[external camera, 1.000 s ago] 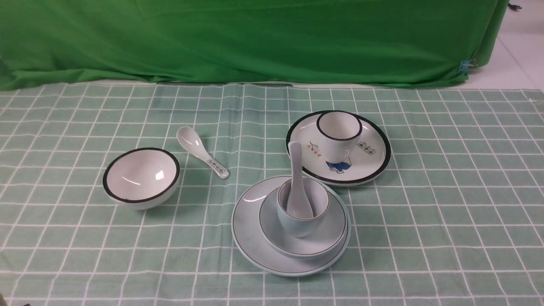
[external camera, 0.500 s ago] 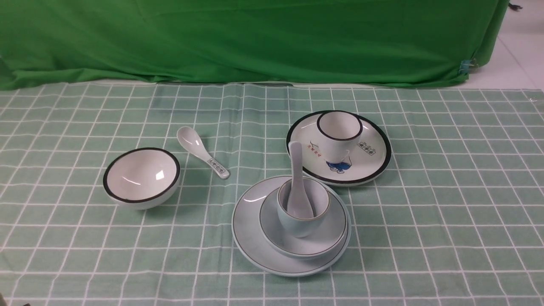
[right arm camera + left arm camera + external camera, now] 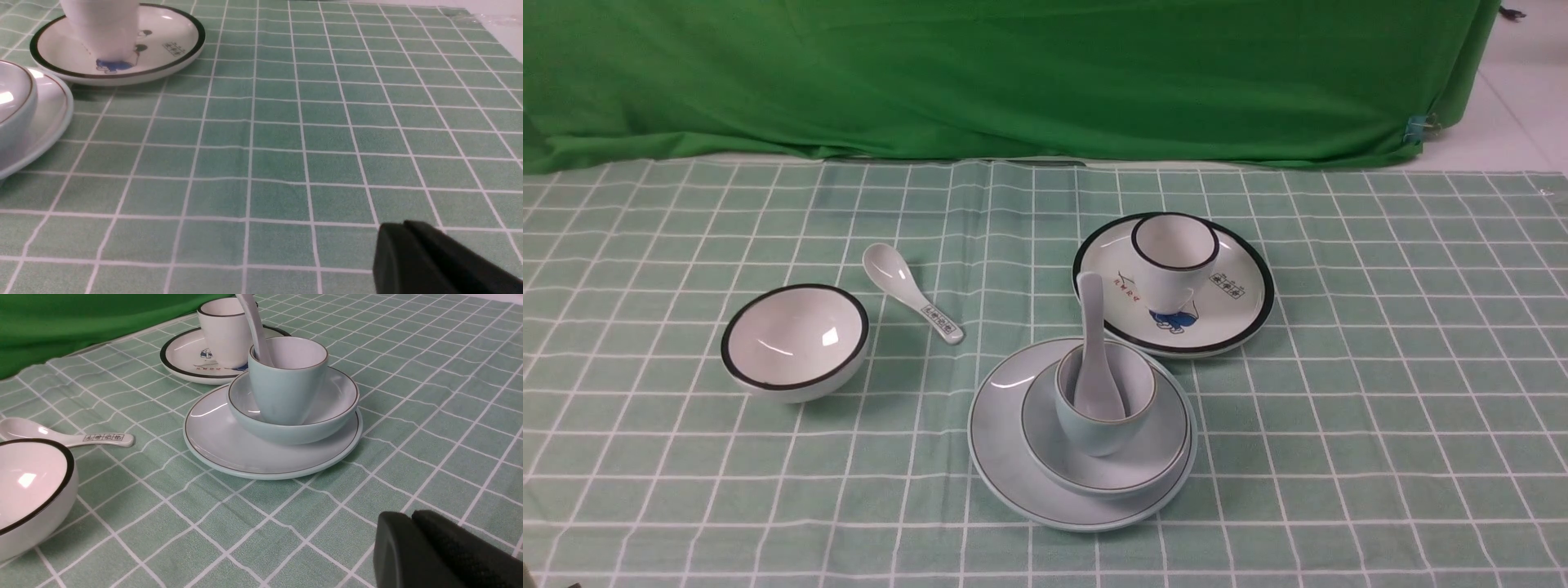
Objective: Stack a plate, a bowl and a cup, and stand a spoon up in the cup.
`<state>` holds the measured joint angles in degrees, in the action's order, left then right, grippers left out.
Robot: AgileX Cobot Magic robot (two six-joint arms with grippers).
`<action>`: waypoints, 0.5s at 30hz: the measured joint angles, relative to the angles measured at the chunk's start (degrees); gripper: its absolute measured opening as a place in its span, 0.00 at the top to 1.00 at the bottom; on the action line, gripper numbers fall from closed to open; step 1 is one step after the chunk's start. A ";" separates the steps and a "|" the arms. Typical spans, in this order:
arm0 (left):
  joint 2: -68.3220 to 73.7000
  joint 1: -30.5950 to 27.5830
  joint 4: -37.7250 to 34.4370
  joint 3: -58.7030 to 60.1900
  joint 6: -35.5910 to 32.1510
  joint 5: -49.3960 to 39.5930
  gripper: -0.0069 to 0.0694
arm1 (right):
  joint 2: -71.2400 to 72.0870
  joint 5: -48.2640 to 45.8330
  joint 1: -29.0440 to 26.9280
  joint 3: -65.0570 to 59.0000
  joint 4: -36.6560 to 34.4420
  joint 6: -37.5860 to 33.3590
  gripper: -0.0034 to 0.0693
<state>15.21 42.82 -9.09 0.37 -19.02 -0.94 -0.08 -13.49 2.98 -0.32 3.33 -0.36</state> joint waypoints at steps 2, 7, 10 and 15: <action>0.00 0.00 0.00 0.00 -0.05 0.00 0.89 | 0.00 0.00 0.00 0.00 0.00 -0.01 0.88; 0.00 0.00 0.00 0.00 0.00 0.00 0.89 | 0.00 0.00 0.00 0.00 0.00 -0.01 0.87; 0.00 0.00 0.00 0.00 0.00 0.00 0.89 | 0.00 0.00 0.05 0.00 0.00 -0.01 0.86; -0.04 0.00 0.11 0.00 0.00 0.00 0.89 | 0.00 0.00 0.05 0.00 0.00 0.04 0.84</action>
<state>15.16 42.82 -8.98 0.37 -19.02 -0.94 -0.08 -13.49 3.03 -0.32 3.33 -0.33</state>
